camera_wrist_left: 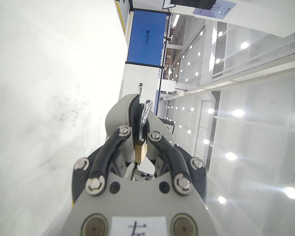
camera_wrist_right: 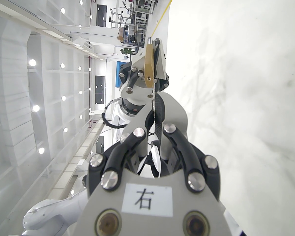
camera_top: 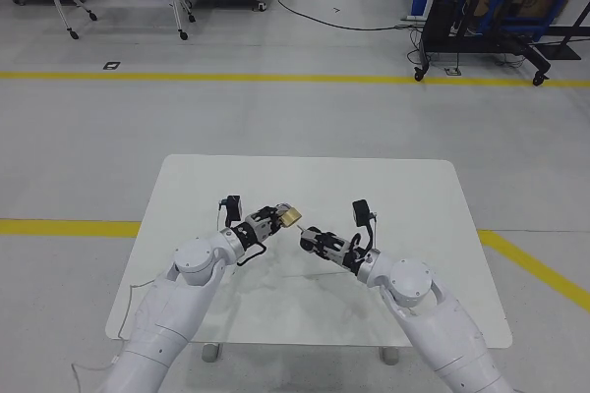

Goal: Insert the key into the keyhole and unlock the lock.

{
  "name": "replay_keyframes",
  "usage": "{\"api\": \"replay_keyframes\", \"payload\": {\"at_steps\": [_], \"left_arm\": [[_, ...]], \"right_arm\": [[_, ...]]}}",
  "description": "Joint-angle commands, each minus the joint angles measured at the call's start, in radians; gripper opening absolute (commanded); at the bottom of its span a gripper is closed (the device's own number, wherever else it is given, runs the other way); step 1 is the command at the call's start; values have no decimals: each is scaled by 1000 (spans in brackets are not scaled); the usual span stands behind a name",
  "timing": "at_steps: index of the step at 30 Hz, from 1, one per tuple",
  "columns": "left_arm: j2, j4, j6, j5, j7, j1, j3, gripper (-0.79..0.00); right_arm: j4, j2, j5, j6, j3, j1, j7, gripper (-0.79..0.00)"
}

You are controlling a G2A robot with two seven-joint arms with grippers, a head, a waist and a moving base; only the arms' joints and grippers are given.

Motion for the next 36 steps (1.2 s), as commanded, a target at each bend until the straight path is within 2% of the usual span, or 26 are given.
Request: {"api": "replay_keyframes", "payload": {"at_steps": [1,36], "left_arm": [[0,-2,2,3,-2,1,3,-785],[5,-20,-6,13,-55,8,14,-785]], "right_arm": [[-4,0,-5,0,-1,-1,-4,-785],[5,-3,-50,20,-33,30,-71,-785]]}}
